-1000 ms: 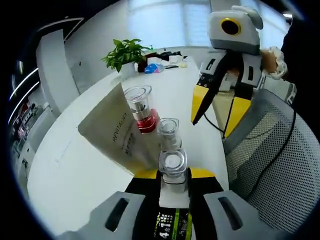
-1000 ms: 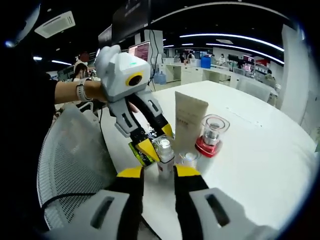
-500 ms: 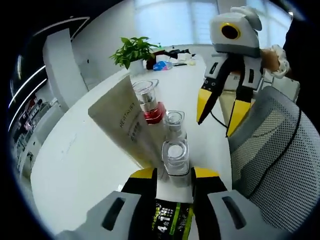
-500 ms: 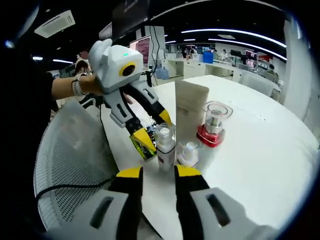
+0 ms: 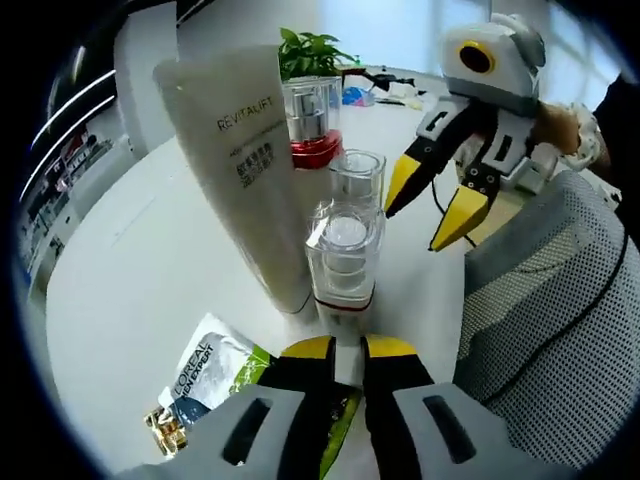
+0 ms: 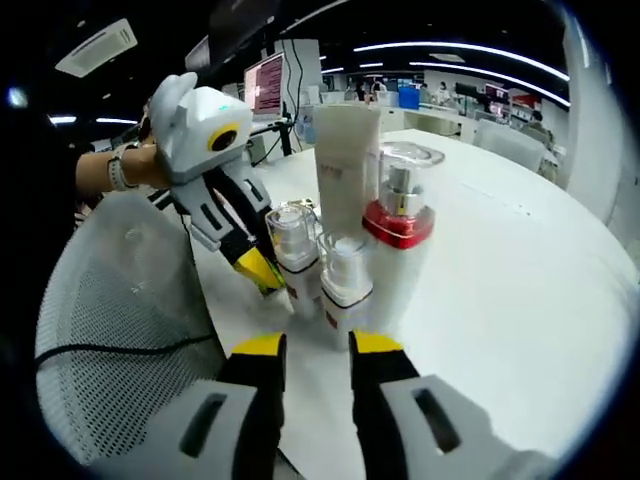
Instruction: Arrange the skincare products in the storage area until every visible bottle or jar stands upright without overlapping.
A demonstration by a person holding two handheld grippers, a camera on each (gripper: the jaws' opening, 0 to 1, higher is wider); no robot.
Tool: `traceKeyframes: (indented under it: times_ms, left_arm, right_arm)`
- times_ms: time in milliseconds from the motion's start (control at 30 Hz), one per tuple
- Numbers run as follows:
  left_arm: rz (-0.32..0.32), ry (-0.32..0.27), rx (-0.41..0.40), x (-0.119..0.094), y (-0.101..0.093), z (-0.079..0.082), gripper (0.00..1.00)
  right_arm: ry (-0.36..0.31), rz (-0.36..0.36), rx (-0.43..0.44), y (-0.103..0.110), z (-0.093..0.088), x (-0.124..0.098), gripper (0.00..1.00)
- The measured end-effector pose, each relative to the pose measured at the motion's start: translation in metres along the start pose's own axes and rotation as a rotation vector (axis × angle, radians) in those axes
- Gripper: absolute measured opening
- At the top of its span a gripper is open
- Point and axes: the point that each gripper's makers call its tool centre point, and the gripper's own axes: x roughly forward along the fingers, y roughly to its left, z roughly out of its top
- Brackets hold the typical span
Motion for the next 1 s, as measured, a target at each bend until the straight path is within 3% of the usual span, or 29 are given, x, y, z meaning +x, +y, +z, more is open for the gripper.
traceKeyframes:
  times_ms: [67,267,600,1000]
  left_arm:
    - [-0.001,0.006,-0.048,0.004,-0.001,-0.001,0.06]
    - [0.022,0.002,-0.074,0.009,0.003,0.001,0.01]
    - [0.040,0.000,-0.057,0.013,0.003,0.005,0.02]
    - [0.047,-0.011,-0.069,0.014,0.004,0.008,0.03]
  right_arm:
    - [-0.001,0.003,0.001,-0.003,-0.001,0.004,0.25]
    - [0.018,0.002,-0.013,-0.010,-0.003,0.012,0.23]
    - [0.039,0.011,-0.024,-0.016,-0.003,0.022,0.18]
    - [0.048,-0.018,0.042,-0.018,-0.007,0.027,0.15]
